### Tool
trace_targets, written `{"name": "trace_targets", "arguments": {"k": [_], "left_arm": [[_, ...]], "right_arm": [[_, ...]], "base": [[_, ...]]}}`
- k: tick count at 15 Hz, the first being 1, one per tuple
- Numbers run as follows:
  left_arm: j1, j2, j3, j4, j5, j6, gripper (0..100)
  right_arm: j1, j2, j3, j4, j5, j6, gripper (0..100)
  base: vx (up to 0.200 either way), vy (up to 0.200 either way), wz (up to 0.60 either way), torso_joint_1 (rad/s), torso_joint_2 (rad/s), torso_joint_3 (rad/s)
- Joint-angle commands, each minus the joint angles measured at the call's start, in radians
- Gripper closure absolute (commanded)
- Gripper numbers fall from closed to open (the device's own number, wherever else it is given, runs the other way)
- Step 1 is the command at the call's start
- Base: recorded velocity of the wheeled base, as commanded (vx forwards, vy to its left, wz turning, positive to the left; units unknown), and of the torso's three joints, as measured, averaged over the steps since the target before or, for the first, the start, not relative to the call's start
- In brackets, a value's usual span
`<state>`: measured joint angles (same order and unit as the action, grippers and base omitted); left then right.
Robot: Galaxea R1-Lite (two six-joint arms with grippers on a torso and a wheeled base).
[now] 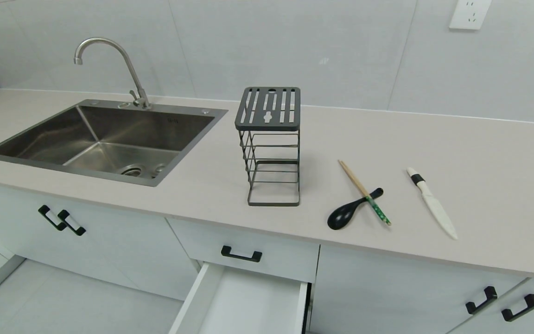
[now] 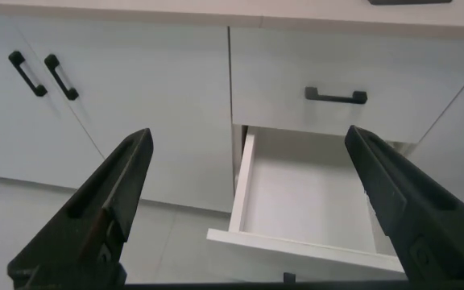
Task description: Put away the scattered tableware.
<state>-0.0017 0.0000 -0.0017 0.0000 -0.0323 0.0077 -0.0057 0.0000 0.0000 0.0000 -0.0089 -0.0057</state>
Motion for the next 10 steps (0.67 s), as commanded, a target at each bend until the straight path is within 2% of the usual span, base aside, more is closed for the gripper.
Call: {"name": "trace_targets", "arguments": {"k": [1,6,9,10], "left_arm": [[0.0,0.0,0.0,-0.002,0.0,0.0,0],[0.0,0.0,0.0,0.0,0.0,0.0,0],[0.0,0.0,0.0,0.0,0.0,0.0,0],[0.0,0.0,0.0,0.0,0.0,0.0,0]], "right_arm": [[0.0,0.0,0.0,0.0,0.0,0.0,100],[0.0,0.002,0.0,0.0,0.0,0.0,100],[0.0,0.002,0.0,0.0,-0.002,0.0,100],[0.0,0.0,0.0,0.0,-0.002,0.001,100]], "base": [[0.0,0.0,0.0,0.286,-0.55,-0.266],[0.0,0.0,0.0,0.294,-0.57,-0.277],[0.0,0.0,0.6,0.186,-0.36,-0.17],[0.0,0.0,0.0,0.046,-0.08,-0.036]]}}
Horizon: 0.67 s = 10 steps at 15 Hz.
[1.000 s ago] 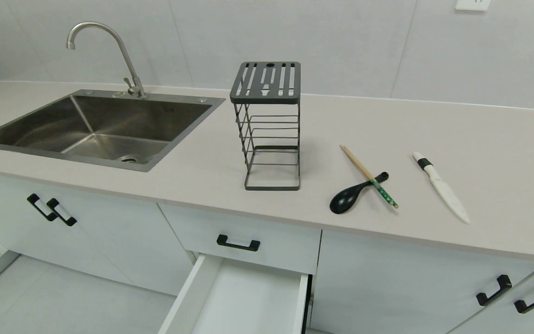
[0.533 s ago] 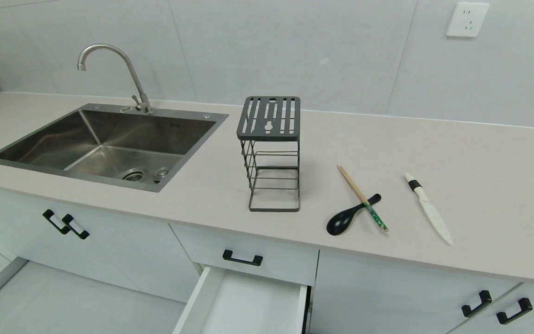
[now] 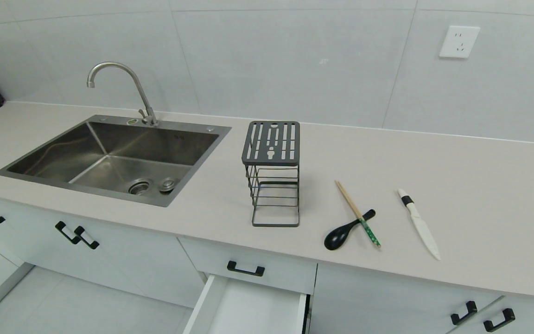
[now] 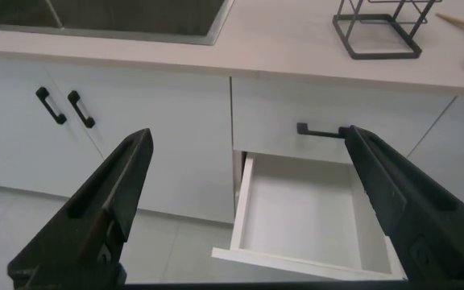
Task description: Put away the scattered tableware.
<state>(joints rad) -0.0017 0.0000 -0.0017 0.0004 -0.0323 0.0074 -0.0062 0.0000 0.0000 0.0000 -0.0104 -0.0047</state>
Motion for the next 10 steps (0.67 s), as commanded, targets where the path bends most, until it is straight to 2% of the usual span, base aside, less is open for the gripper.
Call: {"name": "trace_targets", "arguments": {"k": [1,8,9,10], "left_arm": [[0.0,0.0,0.0,0.0,0.0,0.0,0],[0.0,0.0,0.0,0.0,0.0,0.0,0],[0.0,0.0,0.0,0.0,0.0,0.0,0],[0.0,0.0,0.0,0.0,0.0,0.0,0]], "right_arm": [[0.0,0.0,0.0,0.0,0.001,0.0,100],[0.0,0.002,0.0,0.0,0.001,-0.001,100],[0.0,0.0,0.0,0.0,0.0,0.0,0],[0.0,0.0,0.0,0.0,0.0,0.0,0]], "base": [[0.0,0.0,0.0,0.022,-0.06,-0.017],[0.0,0.0,0.0,0.0,0.0,0.0],[0.0,0.0,0.0,0.0,0.0,0.0],[0.0,0.0,0.0,0.0,0.0,0.0]]}}
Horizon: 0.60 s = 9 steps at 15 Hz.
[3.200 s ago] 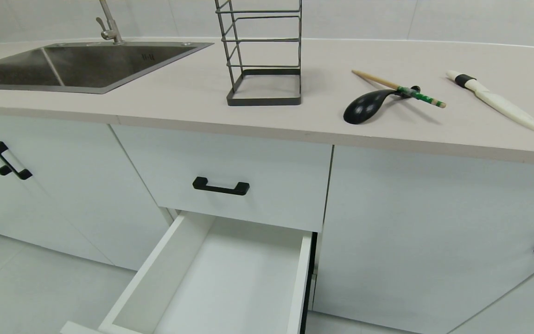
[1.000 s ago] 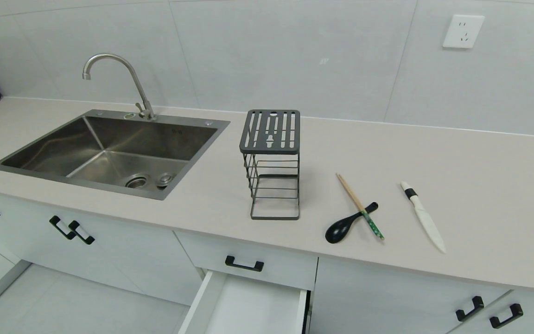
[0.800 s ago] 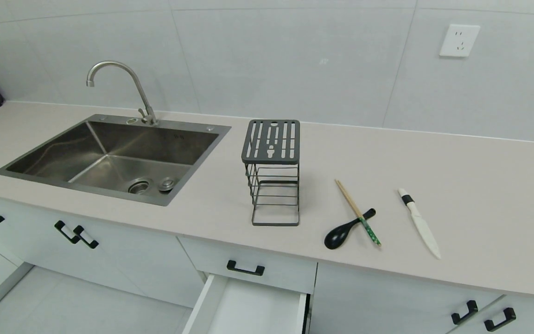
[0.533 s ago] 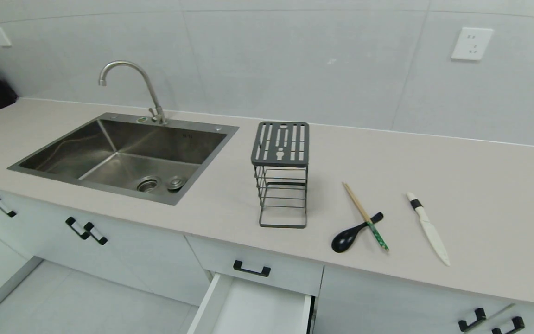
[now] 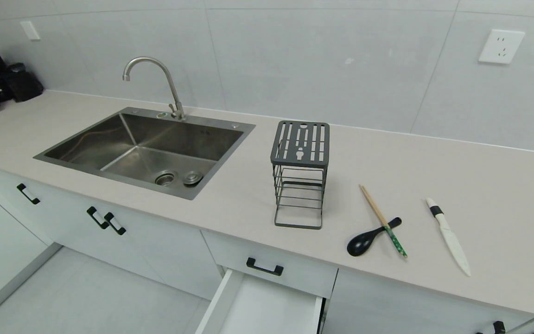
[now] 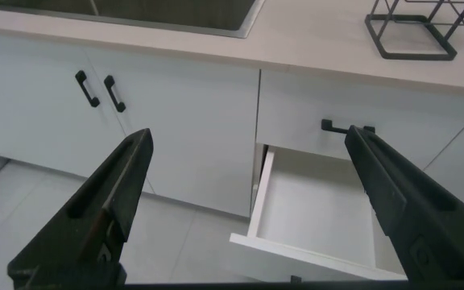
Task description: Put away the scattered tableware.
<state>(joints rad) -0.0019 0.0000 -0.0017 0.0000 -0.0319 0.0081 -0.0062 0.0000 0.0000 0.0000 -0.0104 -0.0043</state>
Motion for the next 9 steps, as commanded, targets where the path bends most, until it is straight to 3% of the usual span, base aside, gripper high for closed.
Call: {"name": "trace_targets", "arguments": {"k": [1,9], "left_arm": [[0.0,0.0,0.0,0.0,0.0,0.0,0],[0.0,0.0,0.0,0.0,0.0,-0.002,0]], "right_arm": [[0.0,0.002,0.0,0.0,0.0,-0.002,0],[0.0,0.002,0.0,0.002,0.003,0.0,0]], "base": [[0.0,0.0,0.0,0.0,0.0,0.0],[0.0,0.0,0.0,0.0,0.0,0.0]]}}
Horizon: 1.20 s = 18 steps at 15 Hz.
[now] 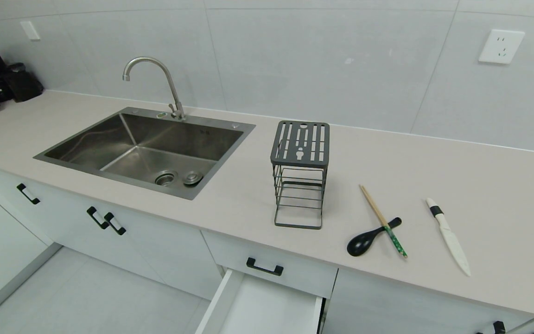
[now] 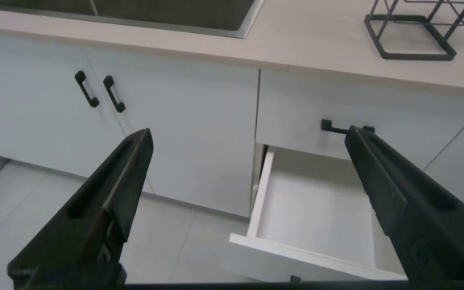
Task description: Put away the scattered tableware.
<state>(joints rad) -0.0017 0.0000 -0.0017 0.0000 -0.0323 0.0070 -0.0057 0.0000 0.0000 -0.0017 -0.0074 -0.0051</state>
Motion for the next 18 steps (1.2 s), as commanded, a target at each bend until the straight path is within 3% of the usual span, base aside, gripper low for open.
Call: {"name": "trace_targets", "arguments": {"k": [1,4,7,11,15,18], "left_arm": [[0.0,0.0,0.0,0.0,0.0,-0.001,0],[0.0,0.0,0.0,0.0,0.0,0.001,0],[0.0,0.0,0.0,0.0,0.0,-0.001,0],[0.0,0.0,0.0,0.0,0.0,-0.001,0],[0.0,0.0,0.0,0.0,0.0,-0.001,0],[0.0,0.0,0.0,0.0,0.0,-0.001,0]], "right_arm": [[0.0,0.002,0.0,-0.02,0.006,0.002,0],[0.0,0.002,0.0,-0.141,0.017,-0.009,0],[0.0,0.002,0.0,-0.023,0.064,-0.015,0],[0.0,0.015,-0.023,-0.133,0.096,-0.052,0],[0.023,0.235,-0.17,-0.132,0.222,-0.064,0],[0.032,0.387,-0.202,-0.135,0.319,-0.09,0]], "base": [[0.0,0.0,0.0,0.0,0.0,0.0],[0.0,0.0,0.0,0.0,0.0,0.0],[0.0,0.0,0.0,0.0,0.0,0.0],[0.0,0.0,0.0,0.0,0.0,0.0],[0.0,0.0,0.0,0.0,0.0,0.0],[0.0,0.0,0.0,0.0,0.0,0.0]]}}
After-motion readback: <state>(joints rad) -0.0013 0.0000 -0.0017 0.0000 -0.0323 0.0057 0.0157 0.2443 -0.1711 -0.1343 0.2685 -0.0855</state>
